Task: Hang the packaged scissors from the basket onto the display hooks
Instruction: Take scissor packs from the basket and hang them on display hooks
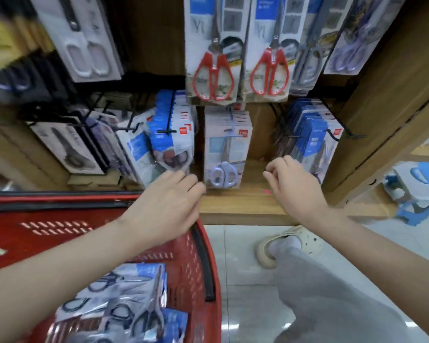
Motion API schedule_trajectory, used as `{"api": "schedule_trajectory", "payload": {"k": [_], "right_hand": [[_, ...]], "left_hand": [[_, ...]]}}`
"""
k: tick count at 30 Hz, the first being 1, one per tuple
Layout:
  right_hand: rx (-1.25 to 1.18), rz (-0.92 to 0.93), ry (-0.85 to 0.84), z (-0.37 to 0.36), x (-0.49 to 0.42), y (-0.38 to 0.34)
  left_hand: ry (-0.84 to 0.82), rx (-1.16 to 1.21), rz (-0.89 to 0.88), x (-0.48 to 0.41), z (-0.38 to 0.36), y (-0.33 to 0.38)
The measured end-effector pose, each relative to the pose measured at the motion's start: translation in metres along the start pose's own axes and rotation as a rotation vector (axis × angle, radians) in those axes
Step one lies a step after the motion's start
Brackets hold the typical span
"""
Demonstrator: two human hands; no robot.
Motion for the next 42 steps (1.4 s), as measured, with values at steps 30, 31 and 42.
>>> {"api": "schedule_trajectory", "payload": {"k": [30,31,42], "right_hand": [[-0.2,-0.103,-1.169,-0.331,0.171,-0.279],[-0.199,-0.127,-1.172,-0.337,0.175,-0.278],[-0.374,-0.559,-1.045,-0.335,0.17,-0.267]], "left_hand": [[-0.66,0.55,1.144,0.365,-0.254,-0.174],[-0.607,0.573,1.172,0.365,-0.256,-0.175],[-0.102,1.169,1.635,0.343,-0.268,-0.175]]}}
Point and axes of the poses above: each hand's wrist, its own x-axis away from the middle knuckle, its own z-axis out of the back of the hand, y = z × x, the point moved 7 cm from there along -x, towards the middle knuckle, and after that the axes turned 10 degrees about x, right-handed, at the moved point
